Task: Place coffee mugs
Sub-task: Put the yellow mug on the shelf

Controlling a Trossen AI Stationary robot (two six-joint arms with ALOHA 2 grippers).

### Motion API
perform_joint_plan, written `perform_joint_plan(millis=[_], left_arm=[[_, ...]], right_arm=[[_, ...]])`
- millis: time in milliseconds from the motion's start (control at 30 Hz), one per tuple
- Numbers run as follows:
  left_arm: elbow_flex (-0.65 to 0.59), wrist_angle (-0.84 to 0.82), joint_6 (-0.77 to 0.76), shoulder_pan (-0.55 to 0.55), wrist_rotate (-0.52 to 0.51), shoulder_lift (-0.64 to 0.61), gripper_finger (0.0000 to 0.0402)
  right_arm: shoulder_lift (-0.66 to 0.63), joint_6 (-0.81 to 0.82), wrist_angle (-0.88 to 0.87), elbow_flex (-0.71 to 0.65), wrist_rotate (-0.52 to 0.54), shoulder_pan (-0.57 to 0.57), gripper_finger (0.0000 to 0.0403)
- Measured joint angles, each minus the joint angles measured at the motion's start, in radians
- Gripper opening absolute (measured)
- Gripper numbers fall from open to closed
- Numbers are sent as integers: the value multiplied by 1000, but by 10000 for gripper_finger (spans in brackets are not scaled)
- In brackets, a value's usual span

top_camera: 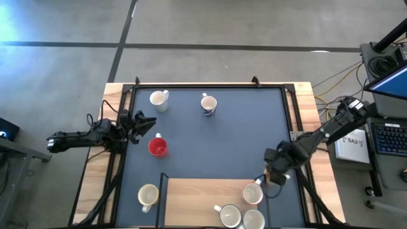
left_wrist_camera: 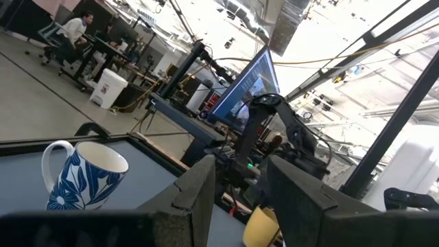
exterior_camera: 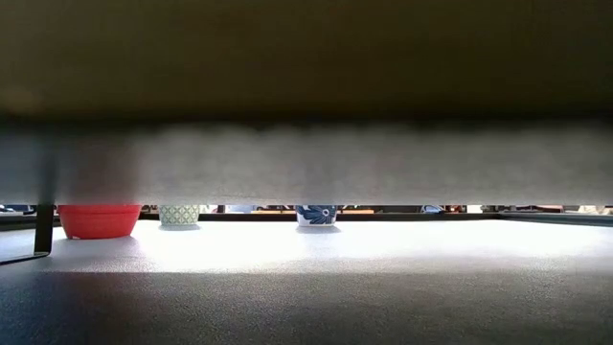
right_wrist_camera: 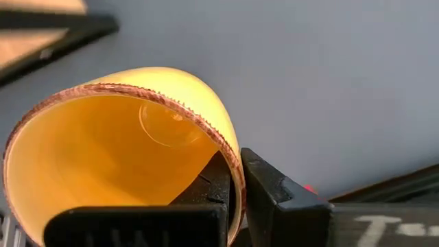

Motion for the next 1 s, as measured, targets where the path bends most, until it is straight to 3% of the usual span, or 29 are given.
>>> perform_joint_plan(millis=[200, 567, 767, 1000], left_arm=[[0, 0, 0, 0, 0, 0, 116], [0, 0, 0, 0, 0, 0, 116], [0, 0, 0, 0, 0, 0, 116], [0, 0, 0, 0, 0, 0, 116]], right_arm=[[0, -108, -5, 29, -16, -147, 12], [30, -288, -6, 236, 18, -338, 13], [111, -424, -11, 332, 38, -409, 13], [292, -570, -21, 479, 31, -415, 13]])
